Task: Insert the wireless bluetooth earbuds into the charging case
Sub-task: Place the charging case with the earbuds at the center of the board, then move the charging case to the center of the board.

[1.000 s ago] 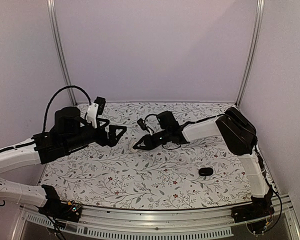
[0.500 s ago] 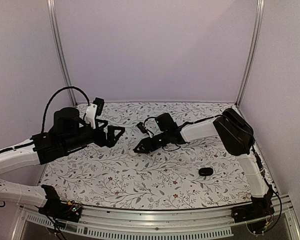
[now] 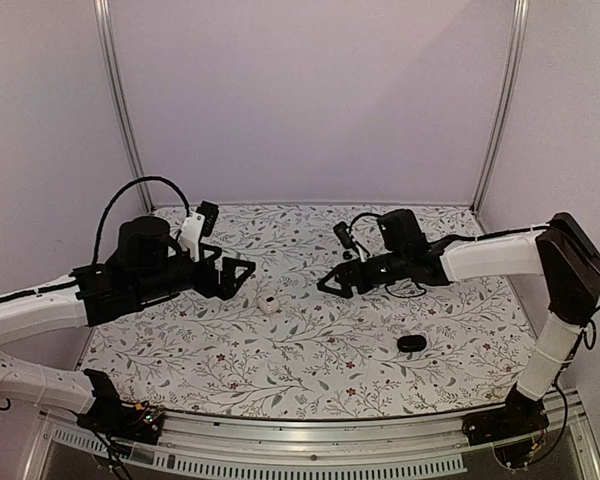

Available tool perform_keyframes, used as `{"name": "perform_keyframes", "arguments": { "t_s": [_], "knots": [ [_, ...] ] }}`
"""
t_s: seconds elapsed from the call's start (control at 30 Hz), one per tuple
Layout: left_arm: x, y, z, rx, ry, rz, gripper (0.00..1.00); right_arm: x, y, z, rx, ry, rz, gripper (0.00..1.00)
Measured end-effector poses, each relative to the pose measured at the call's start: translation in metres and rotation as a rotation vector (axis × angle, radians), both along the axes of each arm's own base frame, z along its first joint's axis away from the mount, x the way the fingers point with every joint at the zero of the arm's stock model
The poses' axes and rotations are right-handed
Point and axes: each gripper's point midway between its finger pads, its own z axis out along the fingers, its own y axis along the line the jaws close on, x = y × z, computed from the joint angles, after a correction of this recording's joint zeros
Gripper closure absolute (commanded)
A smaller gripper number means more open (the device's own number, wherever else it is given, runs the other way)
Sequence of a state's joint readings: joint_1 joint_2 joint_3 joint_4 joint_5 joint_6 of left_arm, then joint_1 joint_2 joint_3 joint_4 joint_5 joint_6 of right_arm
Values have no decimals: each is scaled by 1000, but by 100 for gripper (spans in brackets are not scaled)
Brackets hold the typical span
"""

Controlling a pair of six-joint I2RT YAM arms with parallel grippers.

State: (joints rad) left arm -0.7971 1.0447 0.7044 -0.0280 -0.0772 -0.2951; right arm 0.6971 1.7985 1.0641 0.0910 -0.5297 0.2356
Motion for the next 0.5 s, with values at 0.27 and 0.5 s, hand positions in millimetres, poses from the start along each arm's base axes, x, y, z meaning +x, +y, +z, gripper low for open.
{"name": "perform_keyframes", "arguments": {
  "t_s": [0.27, 0.5],
  "knots": [
    [1, -8, 3, -7, 5, -30, 0, -57, -89, -3, -79, 91, -218, 2],
    [4, -16, -11, 11, 35, -48, 0, -76, -151, -9, -129, 172, -456, 1]
  ]
}}
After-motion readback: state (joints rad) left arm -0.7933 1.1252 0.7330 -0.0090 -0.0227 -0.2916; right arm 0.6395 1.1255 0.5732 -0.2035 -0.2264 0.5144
